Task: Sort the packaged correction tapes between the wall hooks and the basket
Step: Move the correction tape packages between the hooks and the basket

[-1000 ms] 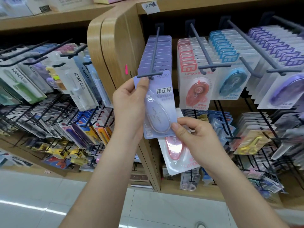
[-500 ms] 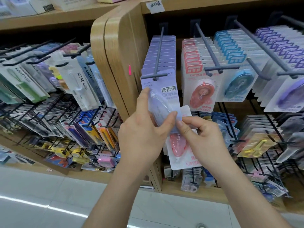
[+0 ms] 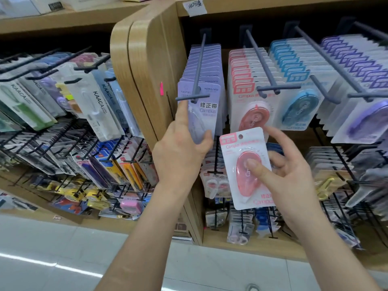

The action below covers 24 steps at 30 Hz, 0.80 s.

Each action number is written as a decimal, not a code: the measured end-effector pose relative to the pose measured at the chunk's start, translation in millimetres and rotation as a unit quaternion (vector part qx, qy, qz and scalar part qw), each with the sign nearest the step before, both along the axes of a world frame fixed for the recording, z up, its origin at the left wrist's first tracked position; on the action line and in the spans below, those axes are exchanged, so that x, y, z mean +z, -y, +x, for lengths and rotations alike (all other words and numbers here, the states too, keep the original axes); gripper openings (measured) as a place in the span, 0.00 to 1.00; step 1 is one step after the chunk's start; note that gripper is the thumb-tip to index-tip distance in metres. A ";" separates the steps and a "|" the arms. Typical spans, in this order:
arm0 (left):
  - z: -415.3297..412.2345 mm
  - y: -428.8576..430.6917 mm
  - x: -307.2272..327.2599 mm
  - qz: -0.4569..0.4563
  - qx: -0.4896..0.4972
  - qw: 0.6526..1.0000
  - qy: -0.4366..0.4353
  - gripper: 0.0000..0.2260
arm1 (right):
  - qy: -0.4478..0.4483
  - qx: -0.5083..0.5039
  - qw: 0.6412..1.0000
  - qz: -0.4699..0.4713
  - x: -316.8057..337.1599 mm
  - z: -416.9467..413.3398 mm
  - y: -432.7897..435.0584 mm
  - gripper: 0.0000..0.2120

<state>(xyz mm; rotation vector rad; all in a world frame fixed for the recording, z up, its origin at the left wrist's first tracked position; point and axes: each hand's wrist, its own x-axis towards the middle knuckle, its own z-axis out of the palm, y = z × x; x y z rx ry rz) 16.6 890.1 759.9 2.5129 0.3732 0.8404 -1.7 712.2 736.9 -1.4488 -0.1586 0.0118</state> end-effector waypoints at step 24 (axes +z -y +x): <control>-24.4 -0.3 -1.1 -0.161 -0.131 0.976 0.071 0.17 | -0.027 0.048 0.998 0.027 4.3 -5.3 3.7 0.17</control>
